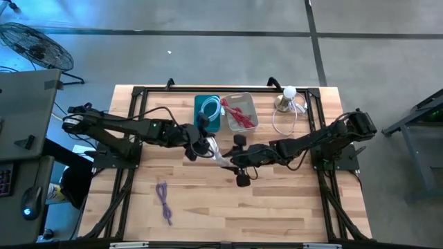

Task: Pick & Place USB Port
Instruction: Put the white HDMI cable into the blue bin

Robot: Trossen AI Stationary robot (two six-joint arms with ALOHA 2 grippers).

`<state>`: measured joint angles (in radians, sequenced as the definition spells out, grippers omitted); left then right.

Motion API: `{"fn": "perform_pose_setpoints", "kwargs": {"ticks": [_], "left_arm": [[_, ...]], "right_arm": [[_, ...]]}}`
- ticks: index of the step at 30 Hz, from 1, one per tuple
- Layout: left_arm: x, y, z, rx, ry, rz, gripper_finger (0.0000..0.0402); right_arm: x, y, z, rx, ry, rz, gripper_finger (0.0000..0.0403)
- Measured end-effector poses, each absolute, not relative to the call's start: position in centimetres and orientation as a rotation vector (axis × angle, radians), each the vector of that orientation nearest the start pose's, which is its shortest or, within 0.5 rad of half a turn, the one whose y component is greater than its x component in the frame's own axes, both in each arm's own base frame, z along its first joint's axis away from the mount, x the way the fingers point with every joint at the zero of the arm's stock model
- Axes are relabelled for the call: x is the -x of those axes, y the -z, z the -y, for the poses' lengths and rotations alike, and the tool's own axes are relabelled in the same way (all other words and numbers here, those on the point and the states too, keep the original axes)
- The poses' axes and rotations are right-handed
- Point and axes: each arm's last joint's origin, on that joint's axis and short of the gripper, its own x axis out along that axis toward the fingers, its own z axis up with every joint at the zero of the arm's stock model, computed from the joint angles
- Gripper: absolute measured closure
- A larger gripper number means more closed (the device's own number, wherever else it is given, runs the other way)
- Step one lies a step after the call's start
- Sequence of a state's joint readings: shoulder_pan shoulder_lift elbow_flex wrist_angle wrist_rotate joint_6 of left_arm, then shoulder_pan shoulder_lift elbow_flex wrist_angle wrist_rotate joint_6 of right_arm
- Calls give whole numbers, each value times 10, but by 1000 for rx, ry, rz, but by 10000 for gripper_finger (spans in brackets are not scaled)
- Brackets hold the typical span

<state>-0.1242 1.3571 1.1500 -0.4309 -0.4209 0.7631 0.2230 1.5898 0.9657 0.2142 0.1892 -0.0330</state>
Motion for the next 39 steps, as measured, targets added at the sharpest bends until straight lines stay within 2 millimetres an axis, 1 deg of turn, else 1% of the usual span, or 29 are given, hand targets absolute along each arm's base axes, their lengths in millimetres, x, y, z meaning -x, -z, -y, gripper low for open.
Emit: {"fn": "perform_pose_setpoints", "kwargs": {"ticks": [5, 8, 12, 15, 19, 22, 24, 27, 29, 34, 39], "left_arm": [[-289, -312, 22, -924, -91, -748, 392], [-287, -313, 21, -915, -130, -756, 392], [-283, -317, 20, -894, -180, -764, 392], [-277, -323, 19, -907, -190, -749, 392], [-263, -336, 14, -894, -214, -725, 392], [-251, -345, 3, -859, -239, -713, 392], [-242, -351, -8, -827, -237, -706, 392], [-235, -359, -26, -781, -215, -654, 392], [-233, -360, -39, -751, -197, -638, 392], [-227, -362, -75, -673, -183, -597, 392], [-221, -356, -104, -613, -186, -564, 392]], "right_arm": [[-339, -236, -75, 201, 32, -391, 179], [-338, -237, -79, 254, 71, -374, 162], [-334, -243, -88, 330, 111, -345, 159], [-327, -249, -98, 377, 119, -339, 162], [-311, -260, -109, 405, 137, -350, 171], [-295, -269, -115, 399, 152, -375, 179], [-285, -276, -118, 381, 156, -379, 185], [-274, -283, -122, 359, 140, -377, 192], [-269, -285, -124, 346, 133, -375, 196], [-264, -282, -128, 351, 120, -410, 198], [-263, -279, -128, 339, 126, -441, 198]]}}
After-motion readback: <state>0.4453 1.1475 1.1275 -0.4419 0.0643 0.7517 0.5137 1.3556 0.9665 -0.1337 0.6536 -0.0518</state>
